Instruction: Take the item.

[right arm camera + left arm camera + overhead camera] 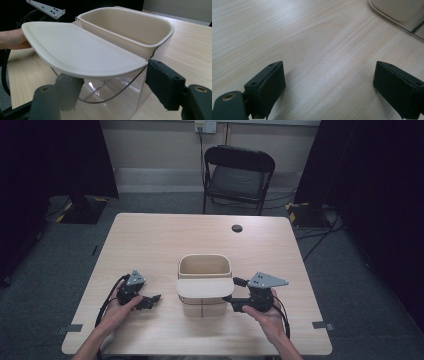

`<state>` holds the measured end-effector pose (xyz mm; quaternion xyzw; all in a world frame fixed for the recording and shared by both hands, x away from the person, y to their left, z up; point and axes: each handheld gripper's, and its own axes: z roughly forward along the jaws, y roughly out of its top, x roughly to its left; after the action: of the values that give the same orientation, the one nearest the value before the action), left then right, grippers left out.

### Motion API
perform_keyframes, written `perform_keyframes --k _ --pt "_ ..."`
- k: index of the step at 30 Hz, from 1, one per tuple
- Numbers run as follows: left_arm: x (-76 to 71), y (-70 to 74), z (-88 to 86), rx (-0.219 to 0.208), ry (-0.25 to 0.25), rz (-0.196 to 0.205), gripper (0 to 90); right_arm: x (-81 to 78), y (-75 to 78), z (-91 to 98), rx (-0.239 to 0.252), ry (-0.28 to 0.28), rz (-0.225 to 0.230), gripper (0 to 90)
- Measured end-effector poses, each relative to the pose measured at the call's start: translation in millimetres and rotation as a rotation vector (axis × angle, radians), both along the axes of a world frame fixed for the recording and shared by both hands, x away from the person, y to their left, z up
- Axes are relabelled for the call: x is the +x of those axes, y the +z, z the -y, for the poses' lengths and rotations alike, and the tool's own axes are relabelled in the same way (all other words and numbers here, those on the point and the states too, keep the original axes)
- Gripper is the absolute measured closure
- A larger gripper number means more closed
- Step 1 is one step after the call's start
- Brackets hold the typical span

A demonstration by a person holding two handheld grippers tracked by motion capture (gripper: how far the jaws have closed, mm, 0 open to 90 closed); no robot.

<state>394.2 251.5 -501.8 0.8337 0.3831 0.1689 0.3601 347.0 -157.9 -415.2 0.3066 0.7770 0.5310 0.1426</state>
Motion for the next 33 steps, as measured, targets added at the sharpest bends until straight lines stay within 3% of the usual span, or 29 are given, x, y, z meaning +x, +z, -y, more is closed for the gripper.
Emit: perform_keyframes --k 29,33 --pt "0.1 -0.2 0.0 -0.003 -0.001 0.003 9.9 3.4 5.0 -1.3 0.015 -0.022 0.004 33.7" --pt "0.0 -0.3 0.2 -0.007 0.000 0.000 9.9 5.0 6.1 -0.5 0.037 -0.024 -0.005 33.8"
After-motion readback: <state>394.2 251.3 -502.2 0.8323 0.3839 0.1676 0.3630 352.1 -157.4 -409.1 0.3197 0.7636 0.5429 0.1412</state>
